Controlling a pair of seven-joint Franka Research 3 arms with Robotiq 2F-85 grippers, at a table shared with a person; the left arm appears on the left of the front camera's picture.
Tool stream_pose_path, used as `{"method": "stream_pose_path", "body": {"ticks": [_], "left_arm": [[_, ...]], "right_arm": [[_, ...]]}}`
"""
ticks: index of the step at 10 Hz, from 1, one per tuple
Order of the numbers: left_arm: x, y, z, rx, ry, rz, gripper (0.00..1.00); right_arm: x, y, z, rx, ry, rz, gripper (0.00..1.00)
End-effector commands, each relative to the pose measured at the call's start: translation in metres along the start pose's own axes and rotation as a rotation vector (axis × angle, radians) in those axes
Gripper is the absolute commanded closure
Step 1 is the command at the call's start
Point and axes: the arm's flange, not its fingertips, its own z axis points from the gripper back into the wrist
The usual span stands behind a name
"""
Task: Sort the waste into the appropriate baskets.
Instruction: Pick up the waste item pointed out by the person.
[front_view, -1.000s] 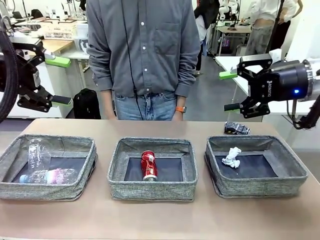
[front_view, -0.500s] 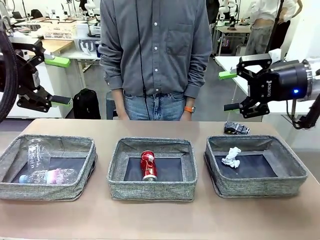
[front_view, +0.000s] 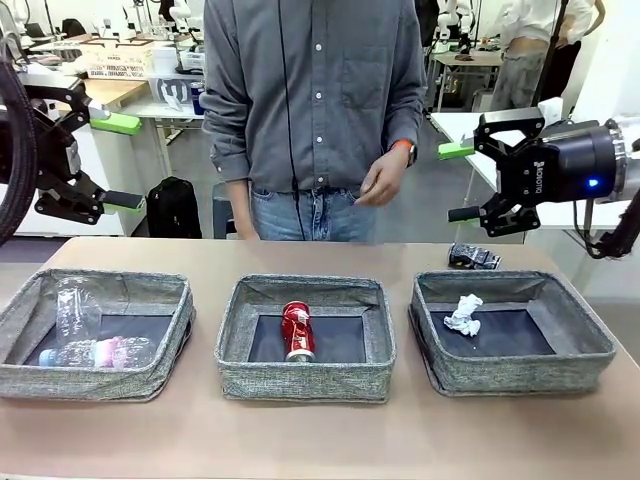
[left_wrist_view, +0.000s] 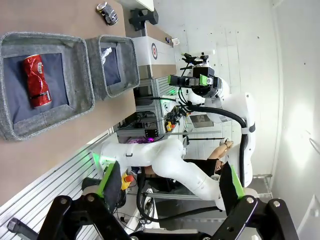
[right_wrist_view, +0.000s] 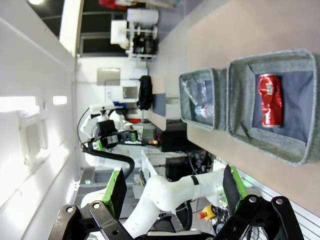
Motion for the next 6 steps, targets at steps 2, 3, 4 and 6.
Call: {"method": "stream_pose_path", "body": {"ticks": [2, 3, 4, 6], "left_arm": [[0.0013, -0.0016, 0.0008, -0.024, -0.005, -0.019, 0.0], [0.0013, -0.0016, 0.0008, -0.024, -0.005, -0.019, 0.0], [0.0013, -0.0016, 0.0008, -0.024, -0.005, -0.019, 0.0], [0.0013, -0.0016, 0.0008, -0.024, -0.005, -0.019, 0.0]], "right_arm": [[0.0, 0.0013, -0.0001, 0.008, 0.001, -0.015, 0.0], [0.0, 0.0013, -0.0001, 0.008, 0.001, -0.015, 0.0], [0.0, 0.0013, -0.0001, 0.008, 0.001, -0.015, 0.0], [0.0, 0.0013, -0.0001, 0.008, 0.001, -0.015, 0.0]]}}
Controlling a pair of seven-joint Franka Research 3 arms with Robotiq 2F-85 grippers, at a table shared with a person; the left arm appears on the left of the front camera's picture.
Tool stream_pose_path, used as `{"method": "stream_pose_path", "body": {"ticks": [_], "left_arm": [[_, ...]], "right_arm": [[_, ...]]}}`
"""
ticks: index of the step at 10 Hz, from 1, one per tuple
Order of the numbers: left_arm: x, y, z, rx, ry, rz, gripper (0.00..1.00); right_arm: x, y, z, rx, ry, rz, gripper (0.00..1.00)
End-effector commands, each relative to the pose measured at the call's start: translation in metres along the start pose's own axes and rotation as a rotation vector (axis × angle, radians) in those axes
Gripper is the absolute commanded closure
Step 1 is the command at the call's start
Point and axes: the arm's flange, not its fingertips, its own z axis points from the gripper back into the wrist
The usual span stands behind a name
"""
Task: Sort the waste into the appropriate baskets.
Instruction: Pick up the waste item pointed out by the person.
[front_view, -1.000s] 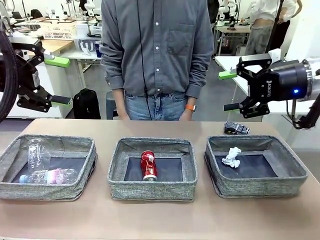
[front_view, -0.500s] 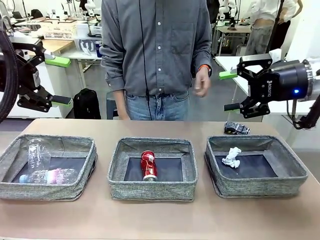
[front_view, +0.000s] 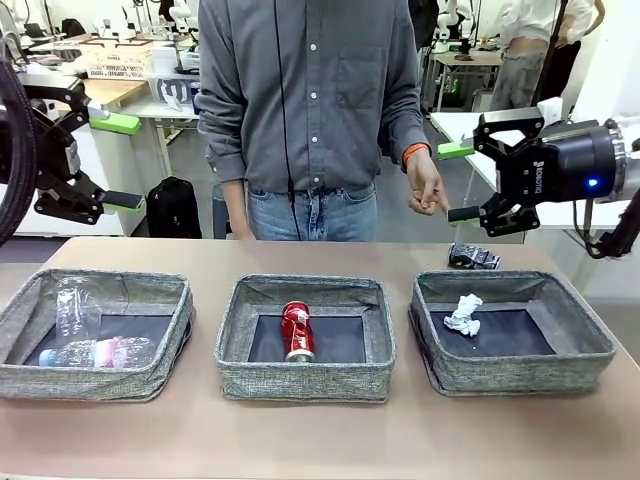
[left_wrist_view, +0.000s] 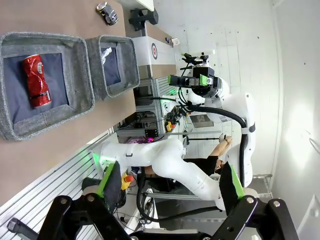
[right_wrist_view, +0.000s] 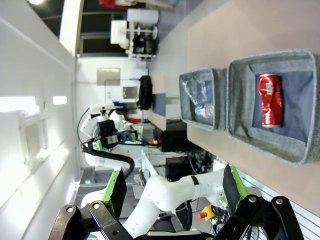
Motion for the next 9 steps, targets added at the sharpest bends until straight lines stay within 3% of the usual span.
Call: {"method": "stream_pose_path", "body": {"ticks": [1, 4, 5, 6, 7, 8, 9], "left_arm": [[0.001, -0.002, 0.001, -0.024, -0.005, -0.019, 0.0], [0.001, -0.002, 0.001, -0.024, -0.005, -0.019, 0.0], [0.001, -0.002, 0.001, -0.024, -0.005, -0.019, 0.0], [0.001, -0.002, 0.001, -0.024, -0.005, -0.019, 0.0], [0.001, -0.002, 0.001, -0.024, -0.005, -0.019, 0.0], [0.001, -0.002, 0.001, -0.024, -0.005, -0.019, 0.0], [0.001, -0.002, 0.001, -0.024, -0.005, -0.019, 0.0]], "right_arm": [[0.0, 0.001, 0.0, 0.008, 0.001, -0.015, 0.0], [0.0, 0.0, 0.0, 0.0, 0.0, 0.0, 0.0], [-0.011, 0.005, -0.017, -0.775, 0.071, 0.576, 0.0], [-0.011, 0.012, -0.023, -1.198, 0.156, 0.716, 0.0], [-0.001, 0.013, -0.019, -1.459, 0.231, 0.801, 0.0], [0.015, 0.007, -0.011, -1.808, 0.099, 0.765, 0.0], [0.024, -0.001, -0.006, -1.912, 0.108, 0.873, 0.0]]}}
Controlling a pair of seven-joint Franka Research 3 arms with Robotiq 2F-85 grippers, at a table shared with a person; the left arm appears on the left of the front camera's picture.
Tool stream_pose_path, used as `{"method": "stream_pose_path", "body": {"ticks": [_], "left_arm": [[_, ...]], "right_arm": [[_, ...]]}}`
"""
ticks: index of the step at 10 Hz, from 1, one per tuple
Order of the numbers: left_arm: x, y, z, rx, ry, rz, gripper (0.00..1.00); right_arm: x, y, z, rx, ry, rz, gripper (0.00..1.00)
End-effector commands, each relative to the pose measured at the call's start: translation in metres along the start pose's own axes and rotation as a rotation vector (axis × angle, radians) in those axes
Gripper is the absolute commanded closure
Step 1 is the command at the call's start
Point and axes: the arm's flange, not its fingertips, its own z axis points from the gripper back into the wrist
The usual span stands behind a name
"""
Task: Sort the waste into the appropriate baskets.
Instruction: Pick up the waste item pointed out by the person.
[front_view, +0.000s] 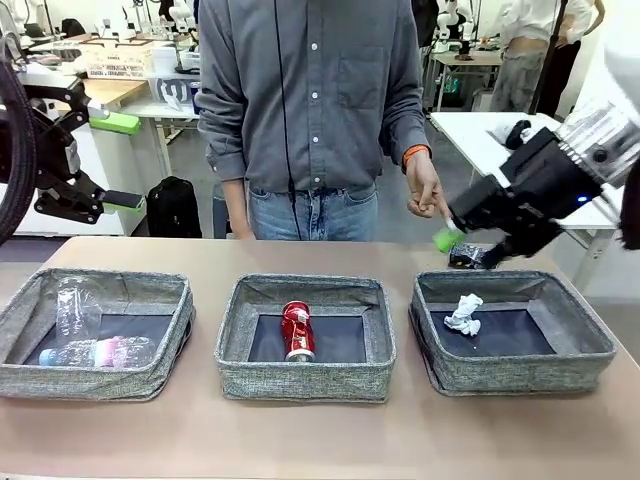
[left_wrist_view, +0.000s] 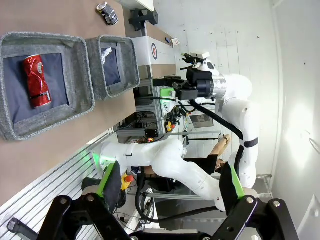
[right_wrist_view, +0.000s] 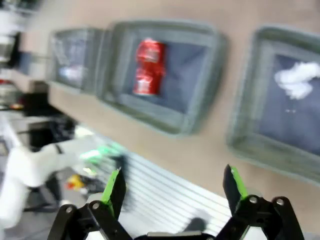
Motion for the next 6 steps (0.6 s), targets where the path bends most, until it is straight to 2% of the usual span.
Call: {"method": "stream_pose_path", "body": {"ticks": [1, 2, 3, 4, 5, 6], "left_arm": [[0.001, -0.002, 0.001, -0.024, -0.004, -0.019, 0.0], [0.001, -0.002, 0.001, -0.024, -0.004, -0.019, 0.0], [0.001, -0.002, 0.001, -0.024, -0.004, -0.019, 0.0], [0.001, -0.002, 0.001, -0.024, -0.004, -0.019, 0.0], [0.001, -0.002, 0.001, -0.024, -0.004, -0.019, 0.0], [0.001, -0.002, 0.001, -0.024, -0.004, -0.019, 0.0]], "right_arm": [[0.018, -0.027, 0.01, -1.204, -0.013, 0.422, 0.0], [0.018, -0.037, 0.013, -1.18, -0.016, 0.411, 0.0], [0.016, -0.04, 0.02, -1.123, -0.039, 0.31, 0.0], [0.006, -0.019, 0.032, -0.951, -0.151, 0.047, 0.0], [0.017, -0.04, 0.014, -0.464, 0.074, 0.198, 0.0], [0.019, -0.037, 0.028, -0.621, 0.013, 0.206, 0.0]]}}
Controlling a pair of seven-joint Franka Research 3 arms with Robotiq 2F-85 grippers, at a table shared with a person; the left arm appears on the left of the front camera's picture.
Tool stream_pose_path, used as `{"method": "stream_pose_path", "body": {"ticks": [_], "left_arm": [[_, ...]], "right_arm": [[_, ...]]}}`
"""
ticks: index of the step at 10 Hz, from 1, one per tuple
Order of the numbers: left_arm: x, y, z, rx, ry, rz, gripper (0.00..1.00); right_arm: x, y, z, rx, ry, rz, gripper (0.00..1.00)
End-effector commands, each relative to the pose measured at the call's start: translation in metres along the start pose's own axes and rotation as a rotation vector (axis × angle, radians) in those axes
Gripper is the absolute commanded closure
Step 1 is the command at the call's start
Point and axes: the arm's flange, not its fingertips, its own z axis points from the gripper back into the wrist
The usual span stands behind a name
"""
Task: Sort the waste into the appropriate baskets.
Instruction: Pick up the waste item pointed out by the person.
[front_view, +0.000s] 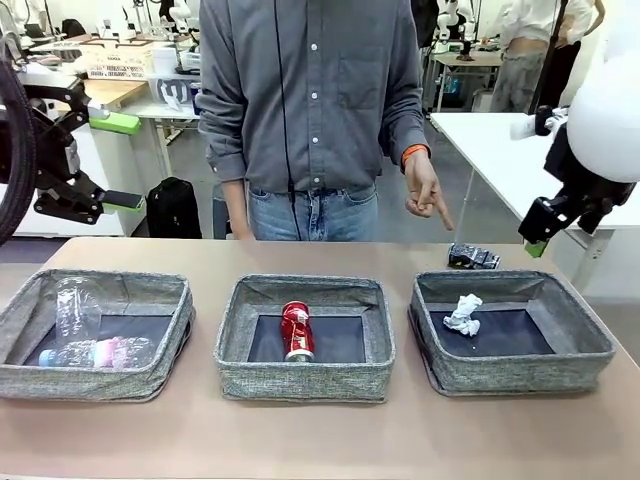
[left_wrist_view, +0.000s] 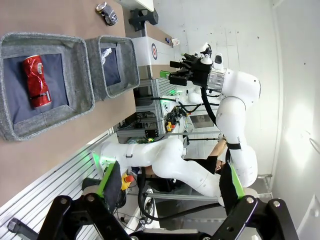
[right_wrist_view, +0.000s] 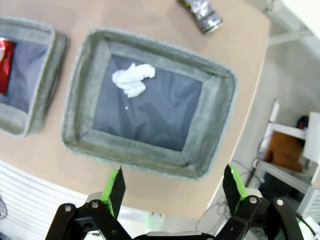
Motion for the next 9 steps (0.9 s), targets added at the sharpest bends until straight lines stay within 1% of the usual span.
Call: {"method": "stream_pose_path", "body": {"ticks": [1, 2, 3, 4, 5, 6, 7, 8, 9], "left_arm": [[0.001, -0.001, 0.0, -0.024, -0.003, -0.017, 0.0], [0.001, -0.001, 0.0, -0.024, -0.003, -0.017, 0.0], [0.001, -0.001, 0.0, -0.024, -0.003, -0.017, 0.0], [0.001, -0.001, 0.0, -0.024, -0.003, -0.017, 0.0], [0.001, -0.001, 0.0, -0.024, -0.003, -0.017, 0.0], [0.001, -0.001, 0.0, -0.024, -0.003, -0.017, 0.0], [0.001, -0.001, 0.0, -0.024, -0.003, -0.017, 0.0], [0.001, -0.001, 0.0, -0.024, -0.003, -0.017, 0.0], [0.001, -0.001, 0.0, -0.024, -0.003, -0.017, 0.0]], "right_arm": [[0.004, -0.002, -0.007, -0.05, 0.063, 0.038, 0.0], [0.019, -0.018, -0.013, -0.007, 0.061, 0.109, 0.0], [0.042, -0.036, -0.025, 0.083, 0.014, 0.232, 0.0], [0.066, -0.055, -0.045, 0.154, -0.005, 0.328, 0.0], [0.085, -0.076, -0.074, 0.182, -0.036, 0.436, 0.0], [0.096, -0.092, -0.104, 0.191, -0.019, 0.475, 0.0], [0.103, -0.101, -0.133, 0.211, -0.076, 0.507, 0.0], [0.103, -0.1, -0.142, 0.103, -0.238, 0.494, 0.0], [0.101, -0.09, -0.137, 0.114, -0.35, 0.44, 0.0]]}}
